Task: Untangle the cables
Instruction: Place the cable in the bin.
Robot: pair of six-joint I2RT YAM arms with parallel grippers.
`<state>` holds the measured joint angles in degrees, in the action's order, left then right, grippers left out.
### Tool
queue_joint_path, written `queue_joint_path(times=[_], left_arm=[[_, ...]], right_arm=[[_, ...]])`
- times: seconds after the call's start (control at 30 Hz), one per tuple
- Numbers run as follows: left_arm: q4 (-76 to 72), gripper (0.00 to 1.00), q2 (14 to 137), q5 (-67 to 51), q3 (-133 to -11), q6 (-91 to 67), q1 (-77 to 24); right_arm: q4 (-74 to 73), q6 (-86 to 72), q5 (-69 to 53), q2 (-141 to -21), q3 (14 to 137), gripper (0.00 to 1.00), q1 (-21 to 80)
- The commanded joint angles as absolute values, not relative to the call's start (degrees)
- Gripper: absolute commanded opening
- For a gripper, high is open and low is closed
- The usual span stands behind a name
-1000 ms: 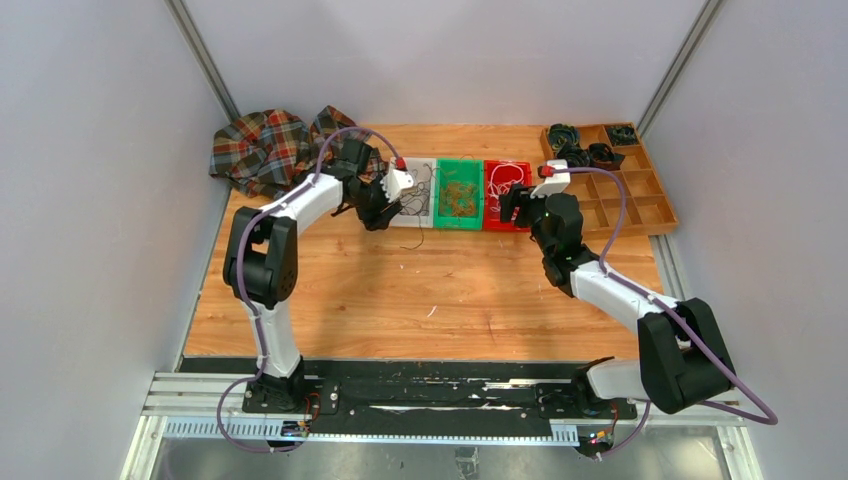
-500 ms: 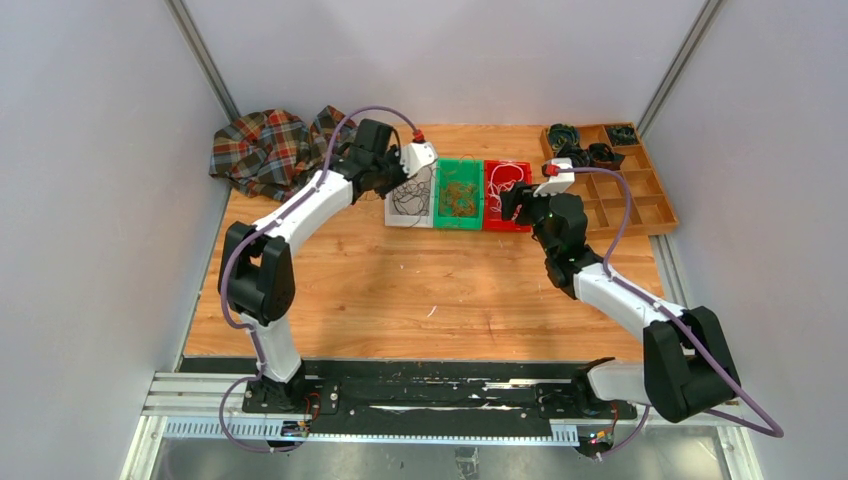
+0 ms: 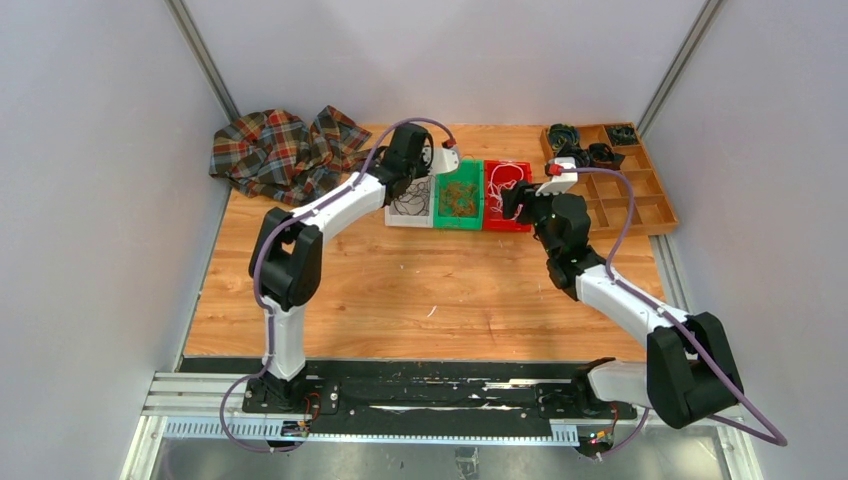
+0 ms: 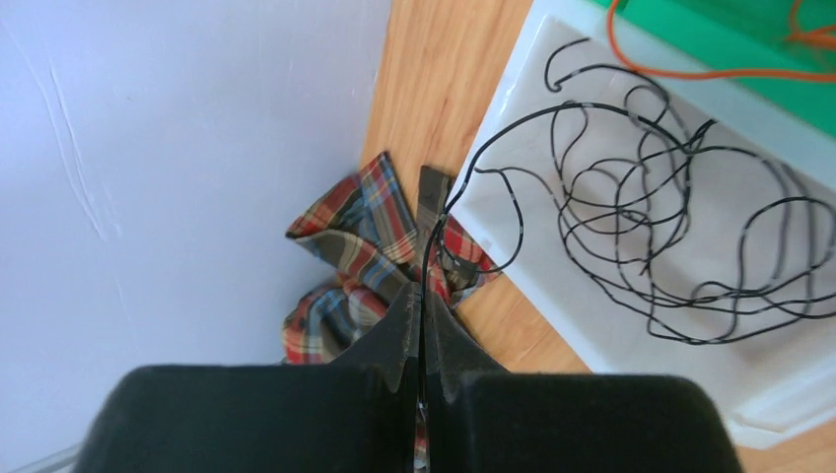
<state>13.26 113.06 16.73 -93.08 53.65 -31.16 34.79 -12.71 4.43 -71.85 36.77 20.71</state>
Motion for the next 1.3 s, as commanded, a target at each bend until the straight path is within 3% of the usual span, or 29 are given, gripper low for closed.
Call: queue_joint_path(times=[0.0, 0.23, 0.83, 1.03, 1.27], left_arm=[[6.02, 0.01, 114.42, 23.14, -92.73, 60.87, -31.25], [4.21, 0.0, 114.68, 24.08, -90.99, 63.83, -32.04], [17.96, 0.01, 118.24, 13.56, -99.52, 44.15, -38.67], [18.93, 0.01, 119.35, 12.24, -99.98, 35.66, -36.81], [13.76, 0.0, 116.3, 2.97, -94.83, 18.9, -29.29]], right_arm=[[34.96, -13.24, 5.32, -70.74, 35.81, 0.64, 20.74], [34.9, -13.3, 5.66, -71.29, 36.12, 0.64, 20.75], [31.74, -12.16, 7.03, -63.27, 31.71, 0.65, 18.36], [31.51, -12.21, 6.61, -61.82, 30.79, 0.65, 17.84], [31.85, -12.84, 6.5, -62.09, 30.49, 0.66, 17.75]])
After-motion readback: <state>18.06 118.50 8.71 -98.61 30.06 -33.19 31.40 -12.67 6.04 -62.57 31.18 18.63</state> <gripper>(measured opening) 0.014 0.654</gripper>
